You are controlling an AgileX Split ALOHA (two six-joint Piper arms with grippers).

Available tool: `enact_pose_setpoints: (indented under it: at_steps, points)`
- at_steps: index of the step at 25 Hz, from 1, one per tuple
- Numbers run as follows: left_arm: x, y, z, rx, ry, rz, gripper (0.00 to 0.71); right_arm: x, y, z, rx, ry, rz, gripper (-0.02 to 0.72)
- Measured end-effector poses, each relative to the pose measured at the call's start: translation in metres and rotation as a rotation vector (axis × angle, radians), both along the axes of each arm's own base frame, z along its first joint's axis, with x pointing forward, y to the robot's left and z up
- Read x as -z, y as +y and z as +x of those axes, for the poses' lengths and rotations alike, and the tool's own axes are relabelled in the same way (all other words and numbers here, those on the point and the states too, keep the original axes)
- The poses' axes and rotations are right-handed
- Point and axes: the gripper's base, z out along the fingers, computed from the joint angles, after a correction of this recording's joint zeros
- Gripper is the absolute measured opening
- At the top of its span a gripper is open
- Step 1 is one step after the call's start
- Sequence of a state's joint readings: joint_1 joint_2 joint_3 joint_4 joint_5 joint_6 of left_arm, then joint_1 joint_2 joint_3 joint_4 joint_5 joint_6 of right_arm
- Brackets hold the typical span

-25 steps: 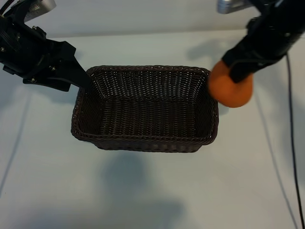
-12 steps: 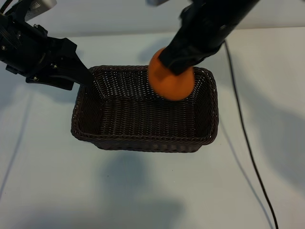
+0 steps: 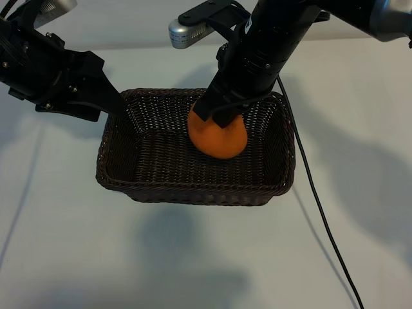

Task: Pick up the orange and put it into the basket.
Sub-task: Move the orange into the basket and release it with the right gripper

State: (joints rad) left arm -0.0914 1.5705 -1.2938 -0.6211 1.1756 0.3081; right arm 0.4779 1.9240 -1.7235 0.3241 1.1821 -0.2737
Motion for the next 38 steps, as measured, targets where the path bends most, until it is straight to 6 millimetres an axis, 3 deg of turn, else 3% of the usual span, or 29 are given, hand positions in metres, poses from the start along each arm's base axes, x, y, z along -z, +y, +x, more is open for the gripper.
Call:
enact_pose_setpoints:
  at_steps: [12, 27, 35, 38]
  points:
    - [0.0, 0.0, 0.0, 0.0, 0.0, -0.001, 0.546, 0.005, -0.001, 0.002, -0.002, 0.0, -0.026, 0.072]
    - [0.0, 0.0, 0.0, 0.0, 0.0, -0.001, 0.546, 0.079, 0.009, 0.023, -0.024, 0.128, -0.1, 0.072]
    - [0.0, 0.0, 0.0, 0.01, -0.007, -0.001, 0.546, 0.079, 0.01, 0.025, -0.02, 0.109, -0.092, 0.079]
    - [0.0, 0.0, 0.0, 0.012, -0.008, -0.001, 0.546, 0.079, 0.011, 0.025, -0.017, 0.108, -0.085, 0.144]
